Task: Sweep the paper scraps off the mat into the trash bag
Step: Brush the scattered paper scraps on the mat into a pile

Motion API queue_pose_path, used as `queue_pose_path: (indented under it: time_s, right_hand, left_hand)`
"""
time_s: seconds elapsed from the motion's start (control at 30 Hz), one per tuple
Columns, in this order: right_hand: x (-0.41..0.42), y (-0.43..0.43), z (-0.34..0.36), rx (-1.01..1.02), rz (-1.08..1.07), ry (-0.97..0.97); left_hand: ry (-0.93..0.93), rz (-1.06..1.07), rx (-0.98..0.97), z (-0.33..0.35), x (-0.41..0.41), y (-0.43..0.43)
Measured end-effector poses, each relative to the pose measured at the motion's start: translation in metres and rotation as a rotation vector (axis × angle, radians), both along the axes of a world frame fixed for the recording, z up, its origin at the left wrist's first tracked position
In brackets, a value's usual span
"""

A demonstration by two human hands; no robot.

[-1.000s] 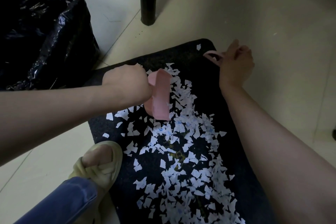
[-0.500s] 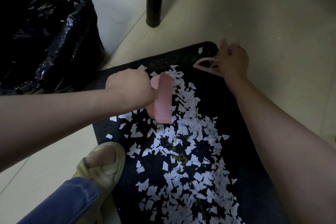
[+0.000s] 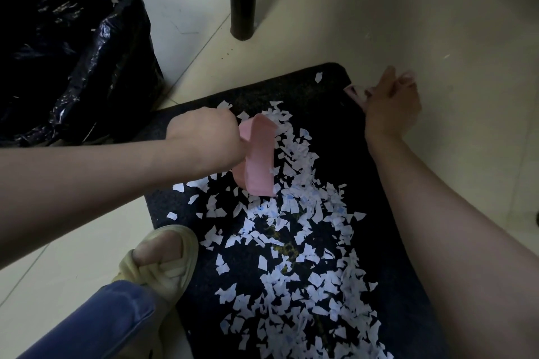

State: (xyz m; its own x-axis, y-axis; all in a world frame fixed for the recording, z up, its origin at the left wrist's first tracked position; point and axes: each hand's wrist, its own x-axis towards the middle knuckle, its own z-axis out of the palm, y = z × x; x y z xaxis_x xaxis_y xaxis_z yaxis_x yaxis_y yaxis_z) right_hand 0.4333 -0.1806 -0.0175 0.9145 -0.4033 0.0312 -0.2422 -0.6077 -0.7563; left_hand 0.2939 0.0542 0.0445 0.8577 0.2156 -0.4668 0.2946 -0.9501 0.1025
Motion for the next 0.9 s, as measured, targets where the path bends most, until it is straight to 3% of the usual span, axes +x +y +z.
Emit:
queue_pose_path:
  time_s: [0.1, 0.2, 0.27, 0.5, 0.7, 0.77, 0.9]
  right_hand:
    - [0.001, -0.001, 0.004, -0.108, -0.119, 0.025]
    - [-0.001, 0.003, -0.001, 0.123, 0.036, 0.112]
    - [0.003, 0.0, -0.01, 0.074, 0.105, 0.124]
    - [-0.005, 0.003, 0.011, -0.01, -0.126, 0.01]
    - [-0.009, 0.012, 0.003, 0.118, 0.151, 0.137]
    - [-0.008, 0.014, 0.007, 0.031, 0.095, 0.111]
    - [-0.004, 0.011, 0.021, 0.061, -0.058, 0.012]
  left_hand:
    - [-0.008, 0.004, 0.002, 0.001, 0.001, -0.001]
    - [-0.003, 0.007, 0.002, 0.0, 0.0, -0.001]
    - [-0.002, 0.003, 0.002, -0.001, 0.0, -0.001]
    - [-0.013, 0.006, -0.001, 0.0, 0.0, 0.0]
    - [-0.005, 0.002, 0.005, -0.001, -0.001, 0.001]
    - [-0.004, 0.006, 0.0, 0.0, -0.001, 0.0]
    - [-0.003, 0.018, -0.006, 0.001, -0.001, -0.001]
